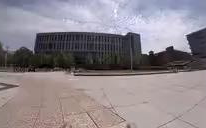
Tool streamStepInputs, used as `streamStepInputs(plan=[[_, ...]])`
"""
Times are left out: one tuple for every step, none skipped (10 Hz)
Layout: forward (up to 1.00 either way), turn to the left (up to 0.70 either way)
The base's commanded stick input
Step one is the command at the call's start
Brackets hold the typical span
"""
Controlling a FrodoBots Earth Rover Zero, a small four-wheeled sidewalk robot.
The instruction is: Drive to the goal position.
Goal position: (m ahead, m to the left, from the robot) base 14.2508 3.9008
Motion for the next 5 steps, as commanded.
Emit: streamStepInputs(plan=[[0.45, 0.13], [0.45, 0.26], [0.45, 0.27], [0.45, 0.27], [0.45, 0.27]])
